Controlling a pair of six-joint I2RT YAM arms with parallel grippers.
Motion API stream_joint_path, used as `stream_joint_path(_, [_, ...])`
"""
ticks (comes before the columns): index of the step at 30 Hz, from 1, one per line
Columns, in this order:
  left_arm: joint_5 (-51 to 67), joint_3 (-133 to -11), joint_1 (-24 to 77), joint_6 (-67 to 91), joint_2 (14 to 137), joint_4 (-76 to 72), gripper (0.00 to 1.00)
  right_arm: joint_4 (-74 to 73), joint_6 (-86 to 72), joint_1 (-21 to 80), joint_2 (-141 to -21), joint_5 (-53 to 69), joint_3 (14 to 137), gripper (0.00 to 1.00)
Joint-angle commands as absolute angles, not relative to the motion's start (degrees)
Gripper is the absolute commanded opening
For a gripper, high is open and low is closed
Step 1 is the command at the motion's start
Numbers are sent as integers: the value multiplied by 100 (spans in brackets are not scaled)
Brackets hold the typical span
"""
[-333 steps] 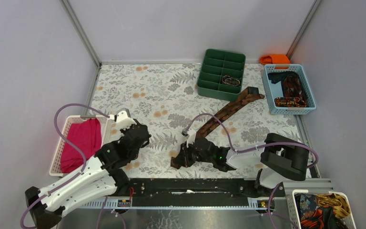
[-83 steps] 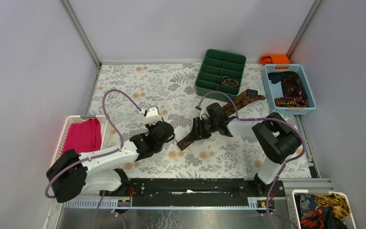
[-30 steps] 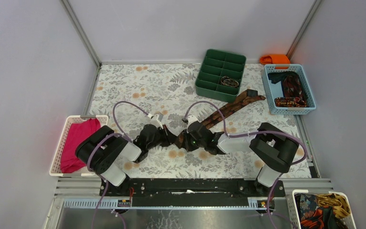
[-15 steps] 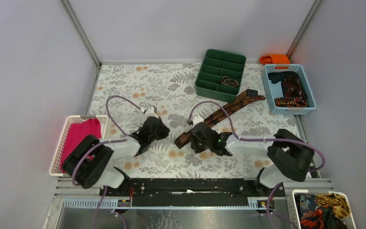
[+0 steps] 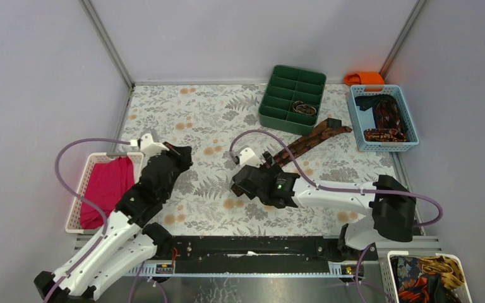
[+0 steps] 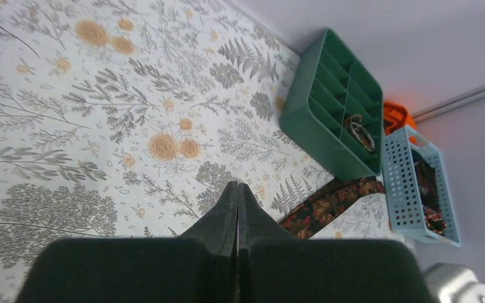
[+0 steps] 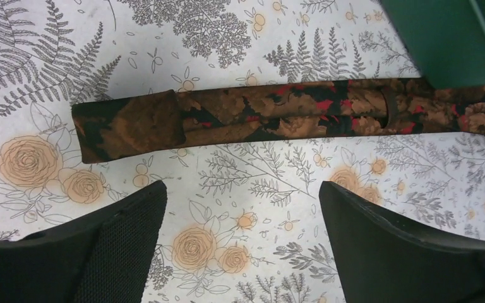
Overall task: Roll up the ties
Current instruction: Roll the tie at the center of the board.
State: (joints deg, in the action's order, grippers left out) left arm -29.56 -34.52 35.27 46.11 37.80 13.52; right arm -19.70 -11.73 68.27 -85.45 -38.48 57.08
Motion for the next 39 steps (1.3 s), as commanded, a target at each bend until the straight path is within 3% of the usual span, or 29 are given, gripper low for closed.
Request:
stream_joint_path(1, [-3233,-3816,3559,4374,3365,2554,0,-1964,-644,6853,-8688,-3895,6056,100])
stream_joint_path(4, [-3096,-3882,3559,4338,3186,2679,0,-1815,-685,6900,-8931,-2985,6298,100])
stream_joint_path(13, [-3013,-3761,3560,4351,2853,2729,0,-2499,-586,7624,-10319,-3278,7545,100])
stream_joint_path(19, [-3055,-3789,3560,4334,2897,2783,0,-2559,-834,7717,-11106,-3641,7869,83])
stream_joint_path(34, [-3050,-3705,3560,4320,2918,2715,0,-2275,-801,7581,-11684,-4428,7770,82])
stream_joint_path(39, [-3050,-3700,3560,4298,2874,2672,0,-2280,-908,7295,-11707,-4095,7729,67])
